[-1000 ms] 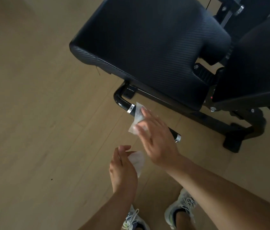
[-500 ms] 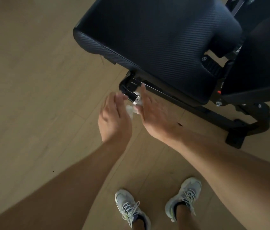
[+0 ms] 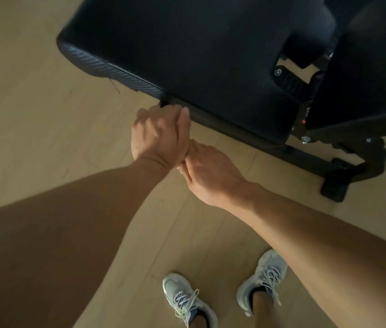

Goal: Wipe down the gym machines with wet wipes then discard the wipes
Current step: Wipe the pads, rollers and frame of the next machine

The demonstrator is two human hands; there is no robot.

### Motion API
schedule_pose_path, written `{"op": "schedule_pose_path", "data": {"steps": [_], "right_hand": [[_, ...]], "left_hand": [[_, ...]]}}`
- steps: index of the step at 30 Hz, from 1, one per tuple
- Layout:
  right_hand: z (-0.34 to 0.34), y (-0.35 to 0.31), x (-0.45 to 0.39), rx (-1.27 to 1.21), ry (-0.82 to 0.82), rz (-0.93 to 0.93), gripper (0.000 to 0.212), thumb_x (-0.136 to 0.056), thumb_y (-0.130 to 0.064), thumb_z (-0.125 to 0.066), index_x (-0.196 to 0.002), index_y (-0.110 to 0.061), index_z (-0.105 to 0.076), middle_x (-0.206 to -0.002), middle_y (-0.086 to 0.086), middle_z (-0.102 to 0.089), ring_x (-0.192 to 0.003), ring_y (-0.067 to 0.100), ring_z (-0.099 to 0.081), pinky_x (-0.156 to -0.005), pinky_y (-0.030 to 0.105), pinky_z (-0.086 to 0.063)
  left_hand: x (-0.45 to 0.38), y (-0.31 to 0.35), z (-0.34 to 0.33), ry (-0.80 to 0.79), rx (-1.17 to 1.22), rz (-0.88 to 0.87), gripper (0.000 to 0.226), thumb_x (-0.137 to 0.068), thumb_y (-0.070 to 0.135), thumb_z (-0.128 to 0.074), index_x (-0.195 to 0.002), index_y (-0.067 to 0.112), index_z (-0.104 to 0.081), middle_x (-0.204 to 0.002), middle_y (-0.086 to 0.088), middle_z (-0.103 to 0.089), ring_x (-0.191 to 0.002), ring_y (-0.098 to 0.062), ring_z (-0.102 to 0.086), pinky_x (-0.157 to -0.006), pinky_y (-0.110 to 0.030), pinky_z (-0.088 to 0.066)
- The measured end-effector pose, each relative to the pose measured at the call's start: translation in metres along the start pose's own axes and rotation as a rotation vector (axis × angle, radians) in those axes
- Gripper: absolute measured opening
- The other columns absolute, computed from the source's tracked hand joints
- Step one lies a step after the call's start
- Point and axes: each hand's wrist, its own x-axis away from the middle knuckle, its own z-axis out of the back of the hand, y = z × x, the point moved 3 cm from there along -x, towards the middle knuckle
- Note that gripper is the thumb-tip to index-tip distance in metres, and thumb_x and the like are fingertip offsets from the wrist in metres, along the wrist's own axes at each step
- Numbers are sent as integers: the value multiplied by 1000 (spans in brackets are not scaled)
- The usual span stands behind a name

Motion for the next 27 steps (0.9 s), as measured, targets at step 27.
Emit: {"op": "schedule_pose_path", "data": {"steps": [27], "right_hand": [[5,4,7,-73,-13,-18,47,-107,-49,-30,-140,-17,-40,-96,-7,-59,-76,9,-54,-77,33,-50]], "left_hand": [[-34,-7,-5,-831,-192,-337,57,-105,53,-13,-121,30,-63,-107,8,-68,-97,-14,-65,-91,-39,-52]]}}
